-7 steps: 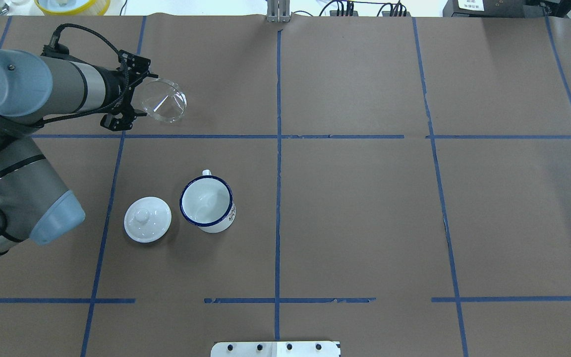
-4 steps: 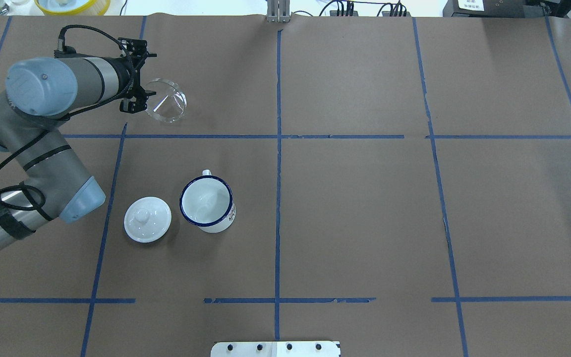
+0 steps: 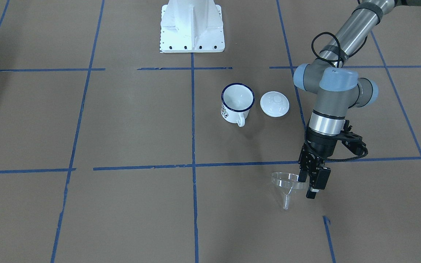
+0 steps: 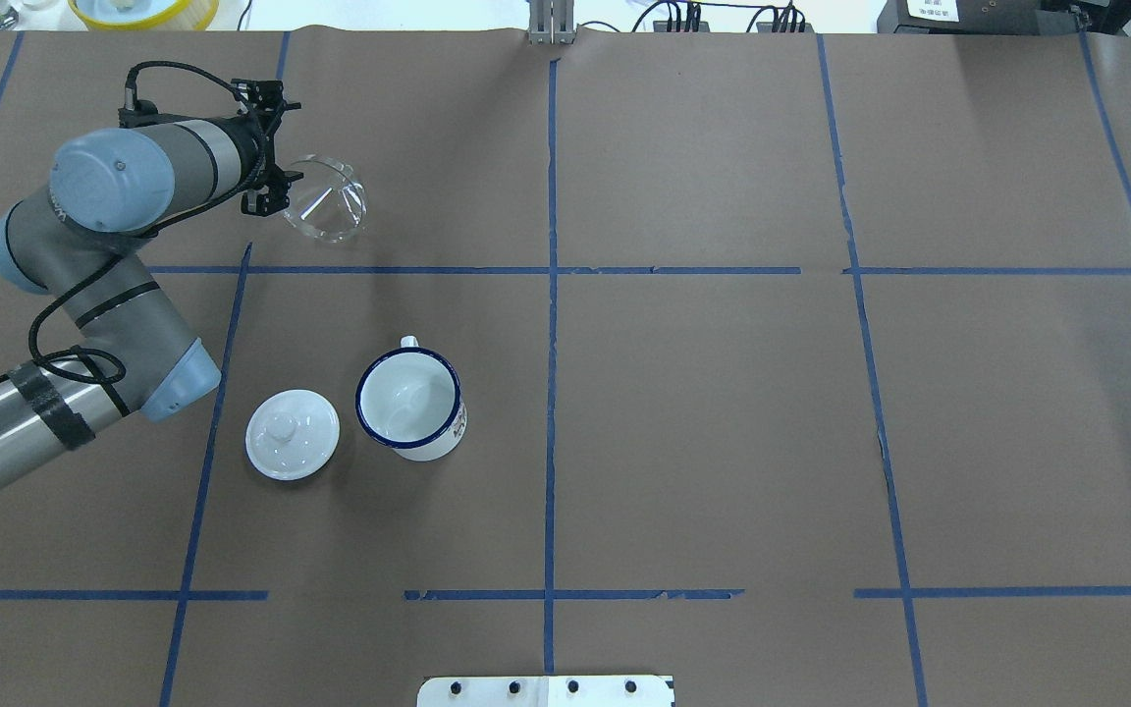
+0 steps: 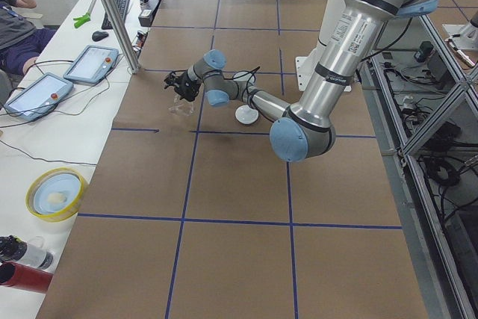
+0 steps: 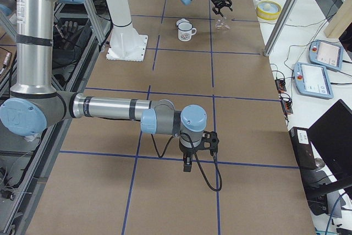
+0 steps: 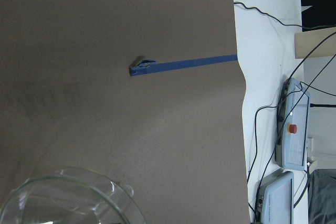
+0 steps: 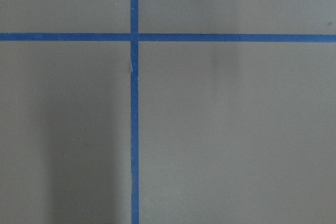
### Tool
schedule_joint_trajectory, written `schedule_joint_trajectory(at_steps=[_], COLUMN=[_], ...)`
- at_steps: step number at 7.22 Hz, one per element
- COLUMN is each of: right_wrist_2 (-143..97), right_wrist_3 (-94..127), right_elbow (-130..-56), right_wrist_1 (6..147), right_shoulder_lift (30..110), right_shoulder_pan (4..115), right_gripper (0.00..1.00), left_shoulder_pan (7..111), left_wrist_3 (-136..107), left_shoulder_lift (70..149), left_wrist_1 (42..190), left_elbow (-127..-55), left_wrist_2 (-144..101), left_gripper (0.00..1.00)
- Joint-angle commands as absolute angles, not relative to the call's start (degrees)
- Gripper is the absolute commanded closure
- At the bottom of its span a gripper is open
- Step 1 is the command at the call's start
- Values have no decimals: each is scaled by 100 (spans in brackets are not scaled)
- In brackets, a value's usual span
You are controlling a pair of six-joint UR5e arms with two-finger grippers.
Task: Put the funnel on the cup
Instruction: 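Grasp the rim of the glass funnel with the left gripper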
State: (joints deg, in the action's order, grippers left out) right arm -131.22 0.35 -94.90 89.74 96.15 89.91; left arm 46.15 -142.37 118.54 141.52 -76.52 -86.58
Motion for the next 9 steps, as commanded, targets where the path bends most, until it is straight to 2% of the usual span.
schedule_joint_trajectory(at_steps=[1,2,3,4,6,8,9], right_wrist_2=[-13122,-13122,-13122,-13122,-13122,-13122,-13122], right_wrist_3=[35,35,35,35,35,35,35], right_elbow=[-9492,-9492,-9492,-9492,-9492,-9492,-9492], right_wrist_1=[8974,8974,8974,8974,8974,8974,8974], right_shoulder_lift=[9615,9615,9615,9615,9615,9615,9615], right_shoulder_pan=[8991,8991,8991,8991,8991,8991,8991], right_gripper=[0,0,0,0,0,0,0], left_shoulder_pan=[4597,4579,4570,4553,4544,4553,4605], left_wrist_3=[-14212,-14221,-14186,-14168,-14133,-13713,-13676], left_shoulder_lift=[11865,11874,11865,11865,11839,11830,11813], left_wrist_1=[14273,14273,14282,14282,14282,14291,14282], left_elbow=[-7594,-7594,-7594,-7602,-7620,-7777,-8083], left_wrist_2=[-8657,-8649,-8648,-8648,-8657,-8666,-8718], left_gripper=[14,22,75,89,100,100,100])
